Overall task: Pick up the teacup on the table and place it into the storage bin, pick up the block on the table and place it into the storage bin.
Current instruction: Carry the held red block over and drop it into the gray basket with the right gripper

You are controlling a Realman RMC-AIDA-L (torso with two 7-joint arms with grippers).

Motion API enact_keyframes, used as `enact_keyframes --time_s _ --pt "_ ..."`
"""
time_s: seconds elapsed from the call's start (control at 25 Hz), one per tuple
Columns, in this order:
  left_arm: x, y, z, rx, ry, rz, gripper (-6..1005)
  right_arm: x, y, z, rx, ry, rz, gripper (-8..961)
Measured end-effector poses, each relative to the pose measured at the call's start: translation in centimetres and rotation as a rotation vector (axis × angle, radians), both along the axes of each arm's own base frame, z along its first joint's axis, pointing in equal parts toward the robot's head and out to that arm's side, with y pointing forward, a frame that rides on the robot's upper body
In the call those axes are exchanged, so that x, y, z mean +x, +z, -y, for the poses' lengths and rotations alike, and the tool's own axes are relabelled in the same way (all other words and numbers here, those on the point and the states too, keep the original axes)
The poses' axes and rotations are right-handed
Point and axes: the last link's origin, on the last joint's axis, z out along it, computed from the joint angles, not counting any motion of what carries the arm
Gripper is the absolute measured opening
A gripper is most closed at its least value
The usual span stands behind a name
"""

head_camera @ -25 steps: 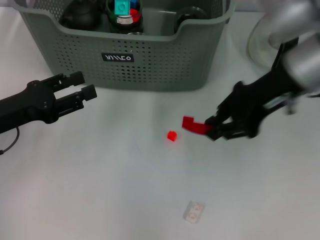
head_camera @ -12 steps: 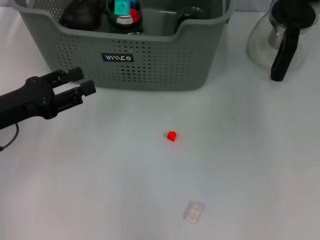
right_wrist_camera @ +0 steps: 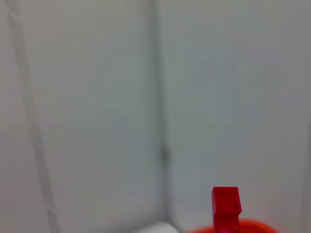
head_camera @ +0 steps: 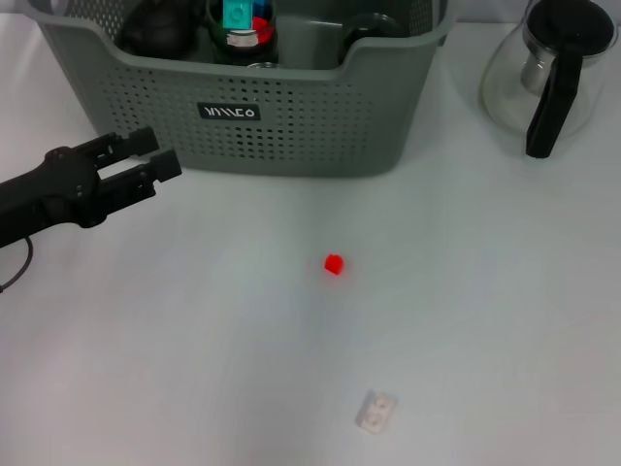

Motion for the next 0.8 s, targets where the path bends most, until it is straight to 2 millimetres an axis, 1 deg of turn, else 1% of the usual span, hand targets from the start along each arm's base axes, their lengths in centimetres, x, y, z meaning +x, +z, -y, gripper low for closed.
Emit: enact_keyframes --time_s 0.04,0.16,0.24,0.32,0.4,0.56,0.68,0.8 --pt "0.0 0.0 0.0 0.001 0.002 0.001 642 -1.0 -0.4 -0.6 0.029 -0.021 0.056 205" --pt "0.0 0.0 0.0 0.002 0.004 0.002 642 -3.5 -2.3 -1.3 0.097 -0.036 0.204 206" --pt "0.0 0.0 0.0 0.002 0.004 0.002 642 -4.5 -3.8 -1.7 0.158 -0.044 0.321 206" --pt "0.2 -0.1 -0.3 0.0 0.001 0.006 642 -4.7 -5.6 -2.0 0.211 -0.048 0.43 206" --pt "0.2 -0.1 -0.3 -0.002 0.002 0.007 643 -4.4 -7.9 -2.5 0.257 -0.05 0.522 207" --pt "0.3 -0.1 -0.4 -0.002 0.002 0.007 643 -2.9 -11.0 -3.7 0.297 -0.055 0.613 207" --pt "0.2 -0.2 -0.3 -0.003 0.005 0.008 643 -1.7 -12.7 -4.3 0.304 -0.056 0.666 208" --pt "0.2 -0.3 -0.3 -0.002 0.009 0.007 643 -0.9 -13.8 -4.3 0.323 -0.034 0.7 208"
